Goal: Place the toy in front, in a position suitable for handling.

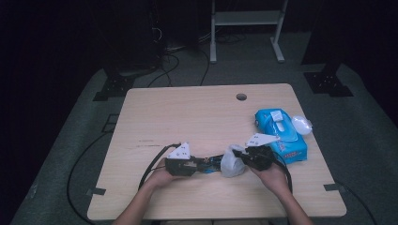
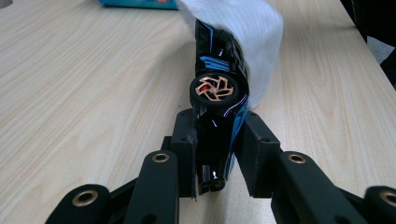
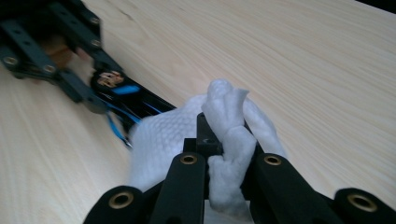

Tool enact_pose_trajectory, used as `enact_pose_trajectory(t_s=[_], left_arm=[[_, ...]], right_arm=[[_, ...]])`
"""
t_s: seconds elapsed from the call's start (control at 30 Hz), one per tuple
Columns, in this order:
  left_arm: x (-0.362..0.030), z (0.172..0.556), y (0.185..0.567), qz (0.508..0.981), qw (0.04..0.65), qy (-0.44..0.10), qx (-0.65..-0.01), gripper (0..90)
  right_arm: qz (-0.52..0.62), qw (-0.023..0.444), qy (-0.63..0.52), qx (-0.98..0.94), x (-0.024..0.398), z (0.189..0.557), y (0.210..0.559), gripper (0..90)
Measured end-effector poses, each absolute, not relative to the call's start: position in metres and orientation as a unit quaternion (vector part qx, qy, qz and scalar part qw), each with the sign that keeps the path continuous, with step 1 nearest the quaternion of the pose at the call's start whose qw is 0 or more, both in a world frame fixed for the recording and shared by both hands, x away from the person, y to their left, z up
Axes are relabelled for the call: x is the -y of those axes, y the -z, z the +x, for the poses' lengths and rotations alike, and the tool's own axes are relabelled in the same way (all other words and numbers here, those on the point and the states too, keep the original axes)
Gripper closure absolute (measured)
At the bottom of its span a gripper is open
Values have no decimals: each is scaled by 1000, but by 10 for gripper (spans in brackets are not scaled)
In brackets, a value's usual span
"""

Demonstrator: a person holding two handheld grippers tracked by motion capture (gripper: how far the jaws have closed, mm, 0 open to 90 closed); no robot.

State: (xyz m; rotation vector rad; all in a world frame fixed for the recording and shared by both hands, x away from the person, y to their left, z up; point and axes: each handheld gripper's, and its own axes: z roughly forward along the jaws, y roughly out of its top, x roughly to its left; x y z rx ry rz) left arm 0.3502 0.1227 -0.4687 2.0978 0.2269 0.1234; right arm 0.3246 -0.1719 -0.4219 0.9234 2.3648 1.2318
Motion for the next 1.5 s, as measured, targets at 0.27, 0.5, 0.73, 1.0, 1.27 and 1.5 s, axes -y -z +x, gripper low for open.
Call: enact_pose_trajectory(t_s=[0.27, 0.5, 0.73, 1.0, 1.27, 1.5], left_arm=[[-122, 350, 469, 863, 494, -49, -95, 699], [-123, 351, 470, 863, 494, -46, -96, 700], [-123, 351, 469, 864, 492, -44, -96, 701], [-122, 352, 470, 863, 493, -42, -97, 702], [-122, 352, 469, 864, 492, -42, -96, 701], [-121, 353, 469, 867, 489, -43, -93, 701]], right_arm=[[283, 134, -439, -842, 128, 329, 426, 849], [301, 162, -420, -840, 147, 330, 423, 850], [276, 155, -435, -843, 136, 324, 427, 847], [339, 152, -434, -821, 184, 328, 427, 852], [315, 161, -430, -830, 169, 325, 426, 852], [331, 167, -422, -828, 174, 327, 425, 852]])
